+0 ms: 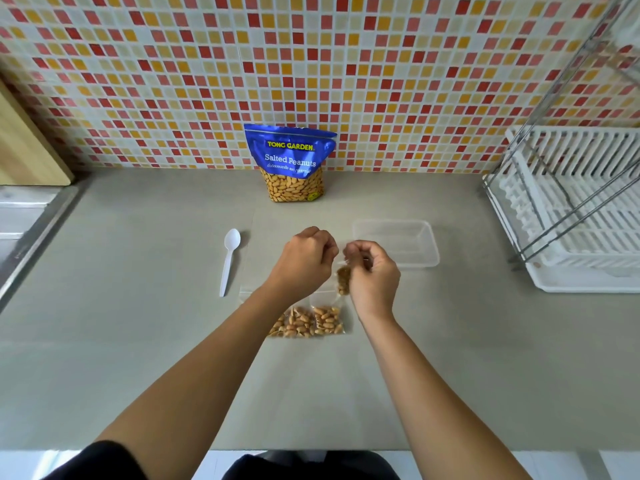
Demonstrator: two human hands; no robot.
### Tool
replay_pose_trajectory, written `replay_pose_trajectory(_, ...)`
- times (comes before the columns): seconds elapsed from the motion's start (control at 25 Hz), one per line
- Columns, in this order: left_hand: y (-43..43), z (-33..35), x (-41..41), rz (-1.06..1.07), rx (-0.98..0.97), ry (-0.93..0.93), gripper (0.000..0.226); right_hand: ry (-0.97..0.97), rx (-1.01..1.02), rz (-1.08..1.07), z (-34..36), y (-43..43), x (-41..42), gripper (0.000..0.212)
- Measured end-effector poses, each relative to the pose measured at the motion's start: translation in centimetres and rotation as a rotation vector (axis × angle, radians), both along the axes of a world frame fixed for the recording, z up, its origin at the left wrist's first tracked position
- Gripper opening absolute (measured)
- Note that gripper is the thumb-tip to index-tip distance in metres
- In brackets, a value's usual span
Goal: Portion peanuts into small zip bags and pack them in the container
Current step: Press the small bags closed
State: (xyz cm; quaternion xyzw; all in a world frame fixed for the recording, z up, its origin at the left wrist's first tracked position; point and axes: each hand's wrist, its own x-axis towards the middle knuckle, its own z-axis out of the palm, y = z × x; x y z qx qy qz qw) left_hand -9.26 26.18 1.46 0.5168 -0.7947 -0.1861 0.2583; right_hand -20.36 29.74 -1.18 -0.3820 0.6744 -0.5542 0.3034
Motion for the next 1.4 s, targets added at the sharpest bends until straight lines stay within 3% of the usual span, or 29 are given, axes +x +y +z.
replay_pose_trajectory(0.32,-0.2,0.0,1.1,-0.017,-0.069,-0.061,0.014,0.019,-0.016,-0.055,0.0,-0.3,-0.3,0.011)
replay_pose_trajectory(0.52,-0.1,-0.5,1.8,0.013,-0.033,0.028,0.013,-0.125,-0.001,-0.020,-0.8,-0.6,-0.6,0.012)
replay_pose_trajectory(0.84,3.9,-4.0,0.9,0.093,0.512,0.295,0.021,-0.571,0.133,-0.012,-2.2,-0.1,-1.4,0.011)
replay_pose_trajectory(0.96,4.6,-5.8,0.0,0.227,0.571,0.333,0.014,-0.384,0.243,-0.064,-4.7,0.4,-2.7,0.006)
replay_pose_trajectory(1.08,5.4,-7.3,-1.3,0.276,0.580,0.207,0.013,-0.073,0.345,-0.072,-6.8,1.1,-3.7,0.013)
replay_pose_trajectory(1.24,5.8,-8.4,-2.7,0.296,0.555,0.025,0.017,0.173,0.454,0.042,-8.8,1.1,-4.4,0.023)
replay_pose_trajectory(1.4,5.6,-8.2,-3.3,0.277,0.485,-0.130,0.025,0.197,0.431,0.048,-9.1,0.7,-4.8,0.024)
